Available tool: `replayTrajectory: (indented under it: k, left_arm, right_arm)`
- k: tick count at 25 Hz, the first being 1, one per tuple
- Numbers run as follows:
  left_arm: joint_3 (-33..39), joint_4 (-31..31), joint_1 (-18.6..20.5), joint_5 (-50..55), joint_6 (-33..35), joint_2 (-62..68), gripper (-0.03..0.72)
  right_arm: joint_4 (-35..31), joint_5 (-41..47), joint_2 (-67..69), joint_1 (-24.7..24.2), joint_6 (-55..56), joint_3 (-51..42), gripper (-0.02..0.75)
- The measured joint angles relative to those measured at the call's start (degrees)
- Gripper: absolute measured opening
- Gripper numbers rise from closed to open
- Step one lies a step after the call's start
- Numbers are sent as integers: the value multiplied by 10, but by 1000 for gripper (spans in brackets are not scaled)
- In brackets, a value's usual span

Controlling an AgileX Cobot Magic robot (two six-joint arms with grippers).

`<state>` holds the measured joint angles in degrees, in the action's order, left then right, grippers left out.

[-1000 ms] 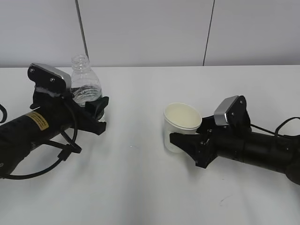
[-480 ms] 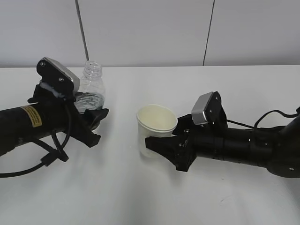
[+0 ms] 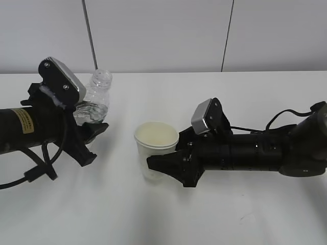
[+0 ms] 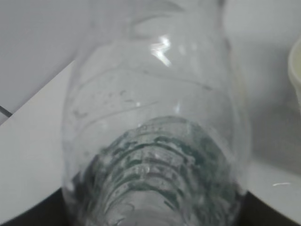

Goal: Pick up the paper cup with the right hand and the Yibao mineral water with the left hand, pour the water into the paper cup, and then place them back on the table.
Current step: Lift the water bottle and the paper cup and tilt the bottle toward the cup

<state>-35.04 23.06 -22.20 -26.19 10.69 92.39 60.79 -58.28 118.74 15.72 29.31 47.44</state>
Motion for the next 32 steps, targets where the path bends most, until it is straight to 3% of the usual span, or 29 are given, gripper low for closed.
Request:
replayTrajectory:
  k: [14, 32]
  left_arm:
    - [-81, 73, -4, 190, 11, -7, 375]
    - [-138, 178, -28, 326, 12, -7, 375]
  right_arm:
    - [43, 10, 0, 1, 37, 50, 508]
    - [45, 53, 0, 28, 44, 83, 507]
